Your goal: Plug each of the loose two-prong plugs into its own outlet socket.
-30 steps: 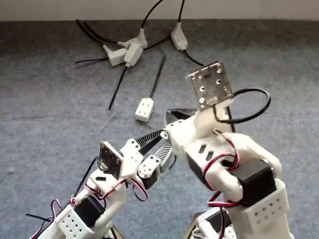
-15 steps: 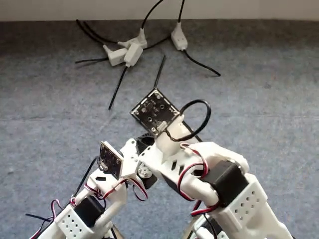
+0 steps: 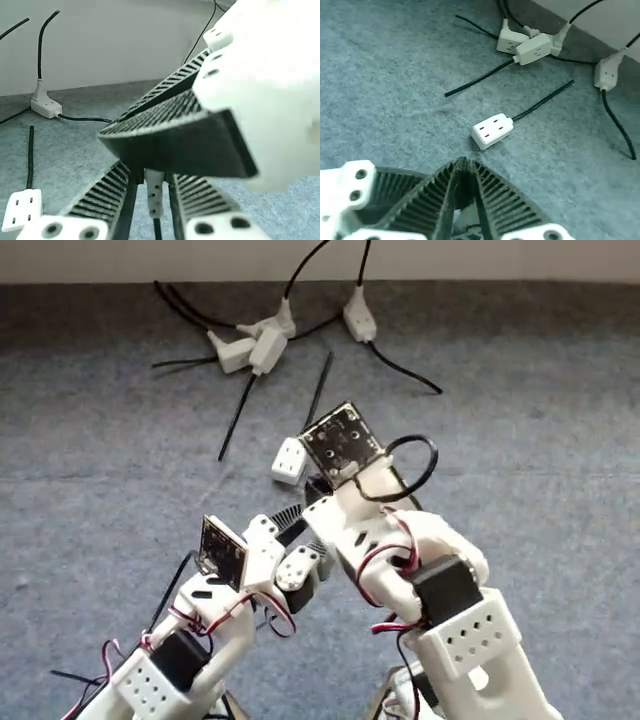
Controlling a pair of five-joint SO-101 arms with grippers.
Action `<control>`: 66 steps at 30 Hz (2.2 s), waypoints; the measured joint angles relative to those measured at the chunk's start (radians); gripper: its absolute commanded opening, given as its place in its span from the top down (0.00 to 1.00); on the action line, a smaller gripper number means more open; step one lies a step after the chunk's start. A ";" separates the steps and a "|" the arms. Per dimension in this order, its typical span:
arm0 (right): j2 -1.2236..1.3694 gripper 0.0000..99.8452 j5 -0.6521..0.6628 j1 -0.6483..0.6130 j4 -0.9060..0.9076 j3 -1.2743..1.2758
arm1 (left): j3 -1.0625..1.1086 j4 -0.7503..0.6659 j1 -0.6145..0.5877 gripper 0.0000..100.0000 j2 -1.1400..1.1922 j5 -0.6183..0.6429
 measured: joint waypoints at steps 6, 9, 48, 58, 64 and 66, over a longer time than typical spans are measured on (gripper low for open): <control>-0.003 0.99 0.077 0.153 -0.195 0.146 | -0.014 0.037 0.002 0.99 0.000 0.000; 0.008 0.99 0.083 0.199 -0.258 0.210 | -0.049 0.103 -0.003 0.99 -0.003 -0.002; -0.005 0.99 0.083 0.097 -0.184 0.141 | -0.017 0.044 -0.002 0.99 0.000 0.003; 0.012 0.99 0.084 0.232 -0.308 0.305 | -0.023 0.041 -0.008 0.99 -0.014 0.000; 0.009 0.99 0.084 0.269 -0.173 0.025 | -0.020 0.037 -0.008 0.99 -0.005 0.000; 0.009 0.99 0.084 0.290 -0.092 -0.112 | -0.018 0.037 -0.009 0.99 -0.005 0.000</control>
